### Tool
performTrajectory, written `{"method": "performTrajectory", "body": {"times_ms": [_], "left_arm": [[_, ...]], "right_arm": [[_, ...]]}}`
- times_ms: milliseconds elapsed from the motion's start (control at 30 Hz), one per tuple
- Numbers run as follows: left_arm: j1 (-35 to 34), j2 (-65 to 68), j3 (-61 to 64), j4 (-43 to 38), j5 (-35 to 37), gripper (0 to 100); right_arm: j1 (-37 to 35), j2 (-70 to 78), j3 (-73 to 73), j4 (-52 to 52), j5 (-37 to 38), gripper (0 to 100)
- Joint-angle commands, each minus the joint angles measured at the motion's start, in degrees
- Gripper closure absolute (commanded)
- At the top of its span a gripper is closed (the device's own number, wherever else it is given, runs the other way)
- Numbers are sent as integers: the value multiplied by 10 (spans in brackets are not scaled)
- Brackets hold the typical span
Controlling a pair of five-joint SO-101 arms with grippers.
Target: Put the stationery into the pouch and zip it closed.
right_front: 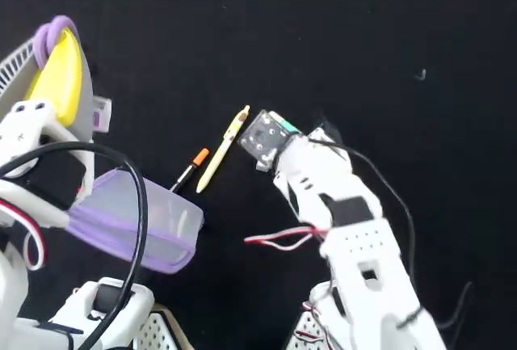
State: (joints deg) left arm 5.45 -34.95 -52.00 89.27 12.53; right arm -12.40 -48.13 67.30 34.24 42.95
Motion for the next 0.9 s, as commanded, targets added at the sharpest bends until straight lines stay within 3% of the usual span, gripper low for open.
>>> {"method": "performTrajectory", "body": {"times_ms": [0,233,667,867], "left_arm": [[-3,9,58,-91,8,970],[-3,3,197,-177,9,970],[-3,3,238,-178,9,970],[-3,3,238,-179,9,970]], "right_arm": [[36,136,-92,-57,4,677],[50,332,-212,-62,12,677],[50,560,-367,-57,21,678],[53,603,-396,-56,24,845]]}}
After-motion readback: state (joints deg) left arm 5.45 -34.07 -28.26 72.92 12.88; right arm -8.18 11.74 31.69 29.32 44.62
